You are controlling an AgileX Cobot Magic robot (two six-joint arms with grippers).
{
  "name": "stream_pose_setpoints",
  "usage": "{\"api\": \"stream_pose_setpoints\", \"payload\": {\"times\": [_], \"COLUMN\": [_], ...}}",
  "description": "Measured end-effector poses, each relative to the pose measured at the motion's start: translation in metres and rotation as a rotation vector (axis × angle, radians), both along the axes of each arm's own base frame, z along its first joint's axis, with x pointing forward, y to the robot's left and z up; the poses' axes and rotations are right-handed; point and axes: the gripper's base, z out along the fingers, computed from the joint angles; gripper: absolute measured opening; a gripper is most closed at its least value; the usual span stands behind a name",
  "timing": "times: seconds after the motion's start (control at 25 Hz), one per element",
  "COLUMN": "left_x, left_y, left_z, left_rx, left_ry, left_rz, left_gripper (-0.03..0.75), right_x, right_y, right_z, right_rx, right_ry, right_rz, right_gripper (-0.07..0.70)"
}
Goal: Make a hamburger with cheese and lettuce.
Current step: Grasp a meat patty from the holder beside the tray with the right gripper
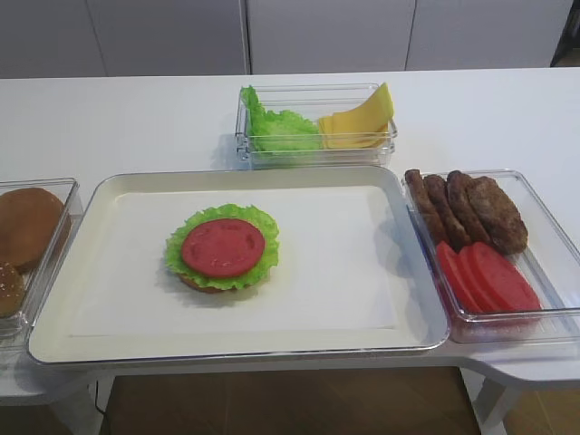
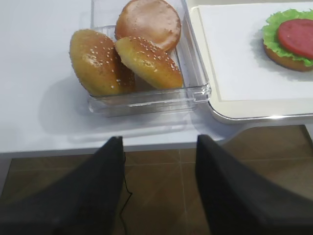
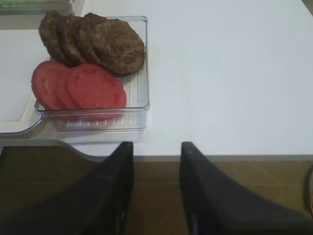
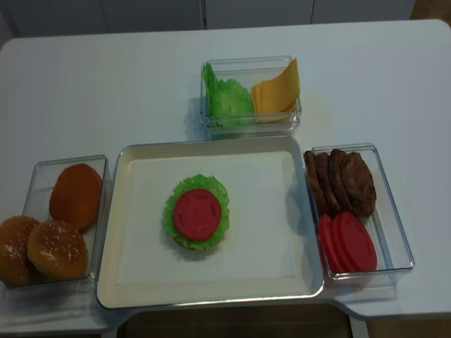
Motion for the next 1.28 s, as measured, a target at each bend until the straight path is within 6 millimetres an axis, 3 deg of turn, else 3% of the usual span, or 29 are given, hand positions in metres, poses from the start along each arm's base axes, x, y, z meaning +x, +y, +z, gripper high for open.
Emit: {"api": "stream_pose_setpoints", "payload": {"times": [0.2,0.48,1.28], "left_x": [0.000,0.000,0.000], "left_y": [0.000,0.000,0.000], "left_z": [0.000,0.000,0.000], "left_rx": [0.000,0.000,0.000], "left_ry": [0.000,0.000,0.000], "left_rz": [0.000,0.000,0.000], "left_gripper": [0.358,0.358,0.358], "right_x": [-0.004,-0.001,0.124], "right_y": [0.004,0.006,0.019], "right_z": [0.013,0.041,0.080], "right_rx": [0.045,0.048,0.162], "right_ry": [-0.062,-0.072,0.146], "right_rz": [0.029,0.052,0.124], "right_gripper": [0.421,0.447,0.419]}}
